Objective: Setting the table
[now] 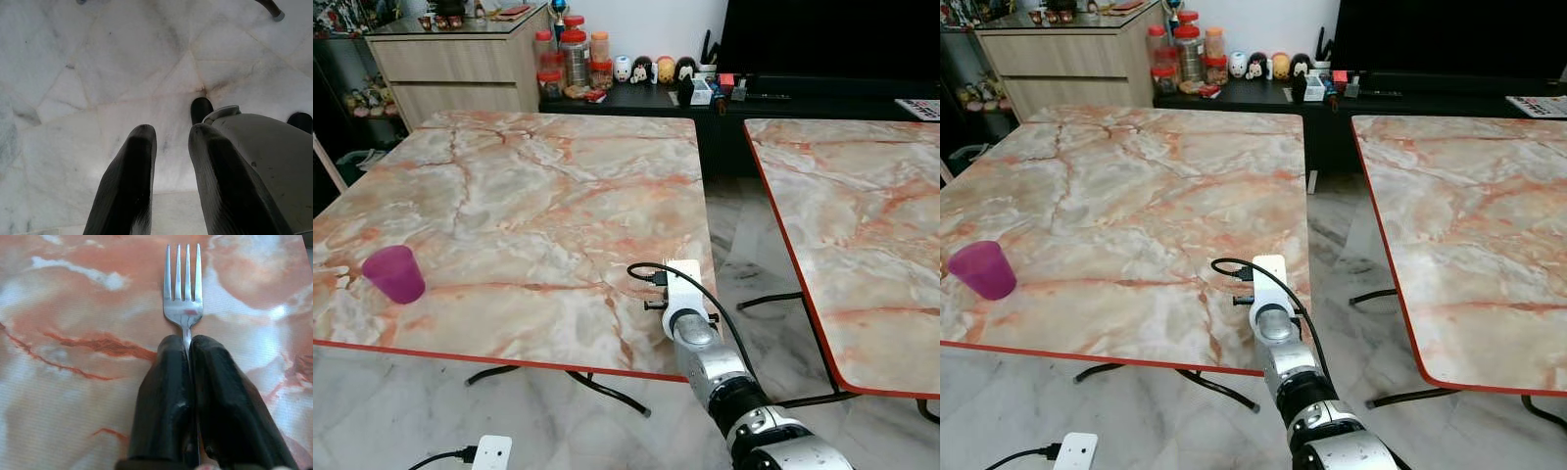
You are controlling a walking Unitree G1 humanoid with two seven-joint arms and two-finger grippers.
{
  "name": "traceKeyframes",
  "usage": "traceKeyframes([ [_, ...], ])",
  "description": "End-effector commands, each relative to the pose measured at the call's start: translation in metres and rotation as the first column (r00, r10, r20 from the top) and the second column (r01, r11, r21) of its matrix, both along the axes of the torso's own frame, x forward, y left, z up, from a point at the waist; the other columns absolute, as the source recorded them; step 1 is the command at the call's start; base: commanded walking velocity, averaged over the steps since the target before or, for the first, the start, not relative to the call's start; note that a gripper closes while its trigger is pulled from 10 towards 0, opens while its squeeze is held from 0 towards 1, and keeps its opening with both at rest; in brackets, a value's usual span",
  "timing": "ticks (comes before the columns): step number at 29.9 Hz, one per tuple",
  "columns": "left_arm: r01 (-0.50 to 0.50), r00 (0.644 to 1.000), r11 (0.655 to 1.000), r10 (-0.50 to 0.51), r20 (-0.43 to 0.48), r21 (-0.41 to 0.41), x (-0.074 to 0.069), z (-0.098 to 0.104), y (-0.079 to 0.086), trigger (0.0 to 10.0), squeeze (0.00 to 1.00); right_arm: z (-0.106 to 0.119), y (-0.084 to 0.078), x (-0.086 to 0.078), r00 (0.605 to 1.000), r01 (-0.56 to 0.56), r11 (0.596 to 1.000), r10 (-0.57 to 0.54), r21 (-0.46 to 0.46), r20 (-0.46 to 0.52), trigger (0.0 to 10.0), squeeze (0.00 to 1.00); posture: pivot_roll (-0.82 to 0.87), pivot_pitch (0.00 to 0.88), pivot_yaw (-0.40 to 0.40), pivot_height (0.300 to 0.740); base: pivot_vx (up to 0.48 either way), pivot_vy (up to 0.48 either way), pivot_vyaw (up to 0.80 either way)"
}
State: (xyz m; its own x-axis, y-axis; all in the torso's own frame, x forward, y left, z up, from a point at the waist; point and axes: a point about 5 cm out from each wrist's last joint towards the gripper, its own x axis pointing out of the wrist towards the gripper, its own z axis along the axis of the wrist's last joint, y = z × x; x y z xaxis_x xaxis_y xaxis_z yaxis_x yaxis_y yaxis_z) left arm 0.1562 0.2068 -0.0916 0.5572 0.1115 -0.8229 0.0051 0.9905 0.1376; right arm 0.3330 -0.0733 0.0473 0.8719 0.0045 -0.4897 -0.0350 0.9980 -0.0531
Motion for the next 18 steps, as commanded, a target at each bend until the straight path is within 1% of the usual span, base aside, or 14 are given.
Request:
traceKeyframes([
  [1,0.006,1.000,1.000,-0.006,-0.010,-0.001,0.002,0.001,0.002,10.0,0.00,-0.007,0.007,-0.005,0.999,-0.010,1.000,0.010,0.010,-0.053,0.0,0.00,0.02,0.000,-0.005,0.727,0.000,0.000,0.00],
  [9,0.011,1.000,1.000,-0.011,-0.007,-0.002,0.005,0.002,0.000,10.0,0.00,-0.001,0.007,0.000,1.000,-0.005,1.000,0.006,0.030,-0.027,0.0,0.00,0.02,0.000,-0.011,0.727,0.000,0.000,0.00],
  [13,0.015,1.000,1.000,-0.015,0.000,0.002,0.008,0.003,-0.001,10.0,0.00,0.006,0.008,0.004,0.999,-0.023,1.000,0.022,0.020,0.024,0.0,0.00,0.02,0.000,-0.015,0.727,0.000,0.000,0.00],
  [15,0.014,1.000,1.000,-0.014,0.003,0.010,0.009,0.003,-0.001,10.0,0.00,0.011,0.013,0.006,0.998,-0.036,0.998,0.034,0.052,0.053,0.0,0.00,0.02,0.000,-0.016,0.727,0.000,0.000,0.00],
  [16,0.016,1.000,1.000,-0.016,0.002,0.011,0.009,0.003,-0.001,10.0,0.00,0.014,0.014,0.007,0.997,-0.043,0.997,0.039,0.062,0.071,4.1,0.00,0.02,0.000,-0.016,0.727,0.000,0.000,0.00],
  [17,0.017,1.000,1.000,-0.017,0.001,0.012,0.009,0.003,-0.001,10.0,0.00,0.015,0.015,0.007,0.996,-0.047,0.996,0.041,0.070,0.083,4.1,0.00,0.02,0.000,-0.016,0.727,0.000,0.000,0.00],
  [18,0.018,1.000,1.000,-0.018,0.000,0.013,0.009,0.003,-0.001,10.0,0.00,0.017,0.016,0.008,0.994,-0.048,0.996,0.041,0.069,0.101,8.7,0.00,0.02,0.000,-0.016,0.727,0.000,0.000,0.00],
])
